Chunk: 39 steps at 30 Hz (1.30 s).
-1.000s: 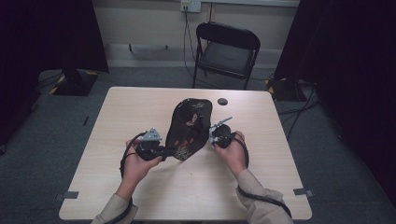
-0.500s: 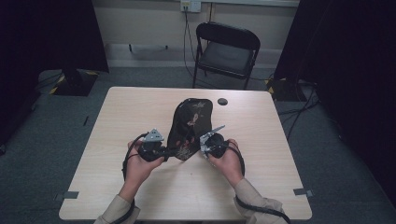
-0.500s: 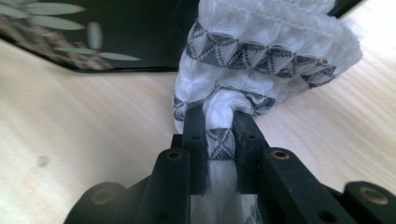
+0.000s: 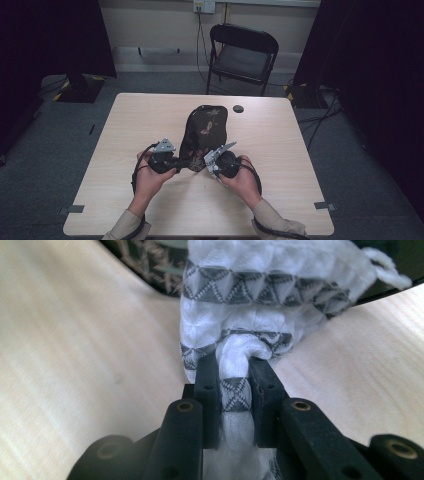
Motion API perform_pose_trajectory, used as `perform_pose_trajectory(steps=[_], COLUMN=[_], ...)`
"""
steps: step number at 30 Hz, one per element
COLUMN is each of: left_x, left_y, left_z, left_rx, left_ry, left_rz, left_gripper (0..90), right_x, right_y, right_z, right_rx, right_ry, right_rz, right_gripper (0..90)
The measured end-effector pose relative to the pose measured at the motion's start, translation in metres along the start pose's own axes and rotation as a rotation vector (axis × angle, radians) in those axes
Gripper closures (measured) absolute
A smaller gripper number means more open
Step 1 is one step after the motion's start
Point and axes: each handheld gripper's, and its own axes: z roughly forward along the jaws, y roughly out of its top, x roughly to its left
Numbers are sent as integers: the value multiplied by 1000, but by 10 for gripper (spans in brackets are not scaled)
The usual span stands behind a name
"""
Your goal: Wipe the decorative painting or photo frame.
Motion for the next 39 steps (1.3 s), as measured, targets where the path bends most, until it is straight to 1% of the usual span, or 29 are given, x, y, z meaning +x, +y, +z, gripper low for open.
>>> perform_pose_trajectory(steps=[5,7,10,11,13,14,15,18,22,26,27,28,29,30,32,34,36,39], left_x=[0,0,1,2,2,2,2,2,3,3,3,3,4,4,4,4,4,6], left_y=[0,1,0,0,-2,-2,-3,-5,-8,-10,-11,-12,-12,-13,-14,-15,-16,-17], left_z=[-1,-2,-5,-6,-8,-9,-10,-14,-17,-21,-22,-23,-24,-24,-26,-28,-28,-26], left_rx=[-1,4,13,17,20,26,31,33,28,35,36,33,34,28,32,40,45,50], left_ry=[-3,9,14,15,21,21,26,29,30,39,44,49,52,58,68,79,85,96], left_rz=[-3,-1,-23,-27,-21,-27,-24,-16,-29,-25,-22,-30,-33,-37,-34,-24,-27,-28], left_gripper=[781,773,715,715,693,685,675,676,649,642,623,606,573,547,486,453,388,336], right_x=[2,2,-1,-2,-4,-6,-7,-11,-15,-19,-20,-22,-24,-25,-26,-27,-29,-31], right_y=[-6,-8,-12,-14,-18,-20,-22,-28,-35,-43,-46,-48,-50,-52,-55,-58,-61,-65], right_z=[-6,-8,-12,-13,-16,-17,-19,-22,-28,-33,-36,-37,-39,-39,-42,-45,-49,-53], right_rx=[-4,1,-5,-5,-3,-1,-1,-2,-10,-14,-18,-24,-26,-33,-40,-59,-83,-113], right_ry=[-4,-10,-20,-24,-34,-38,-39,-43,-45,-47,-51,-48,-43,-45,-50,-49,-34,-33], right_rz=[-18,-21,-22,-22,-26,-28,-28,-32,-32,-32,-30,-26,-16,-13,-17,-14,3,10], right_gripper=[776,777,774,772,770,769,768,766,753,747,730,707,662,638,613,562,516,480])
